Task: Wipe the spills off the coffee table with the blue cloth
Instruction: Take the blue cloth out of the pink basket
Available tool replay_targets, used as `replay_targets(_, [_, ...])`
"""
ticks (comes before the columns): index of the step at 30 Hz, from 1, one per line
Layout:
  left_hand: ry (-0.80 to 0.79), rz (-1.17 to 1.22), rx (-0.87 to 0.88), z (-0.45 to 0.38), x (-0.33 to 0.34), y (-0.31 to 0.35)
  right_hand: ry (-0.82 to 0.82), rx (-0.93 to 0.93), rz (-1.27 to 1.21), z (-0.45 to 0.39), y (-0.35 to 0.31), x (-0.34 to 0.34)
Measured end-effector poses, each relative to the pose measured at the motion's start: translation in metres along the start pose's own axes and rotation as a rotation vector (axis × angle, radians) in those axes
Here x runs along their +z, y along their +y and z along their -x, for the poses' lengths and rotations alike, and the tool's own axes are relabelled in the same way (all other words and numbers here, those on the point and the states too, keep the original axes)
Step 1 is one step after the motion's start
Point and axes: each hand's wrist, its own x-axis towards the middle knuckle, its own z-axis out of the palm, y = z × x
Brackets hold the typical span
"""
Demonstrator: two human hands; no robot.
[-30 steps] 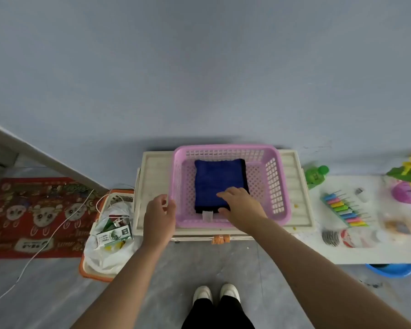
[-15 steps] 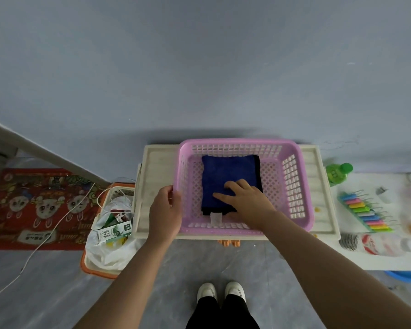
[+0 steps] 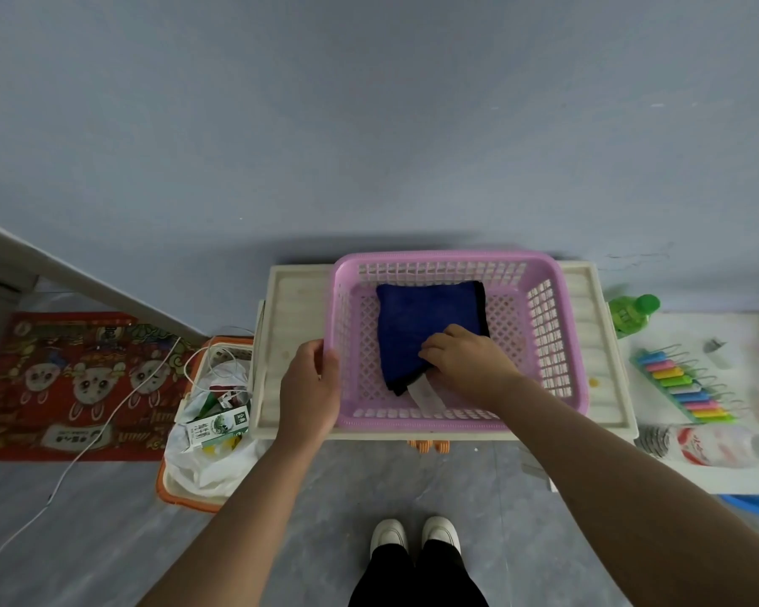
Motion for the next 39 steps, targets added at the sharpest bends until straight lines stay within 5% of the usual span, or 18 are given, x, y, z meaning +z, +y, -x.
replay_targets(9, [0.005,-0.009,-0.01,0.0,0.0,0.003,0.176,0.248,-0.355,-0.005,-0.006,-0.021])
replay_targets(16, [-0.008,-0.016,-0.007,0.002,-0.002,0.007,0.031,0.258,-0.302,-0.002,-0.003,-0.026])
replay_targets(23, [-0.091,-0.117,-0.003,0.005,-0.011,0.016,0.242,0.288,-0.544,0.039,-0.004,-0.063])
replay_targets(29, [0.036,-0.071,0.01,0.029,-0.028,0.03,0.342,0.33,-0.726,0.099,-0.016,-0.102])
replay_targets(36, [-0.165,0.076,0.012,0.094,-0.042,0.021,0.422,0.553,-1.842,0.182,-0.054,-0.106])
replay_targets(39, [-0.273,0.084,0.013,0.114,-0.044,0.008,0.372,0.658,-2.035,0.206,-0.08,-0.088])
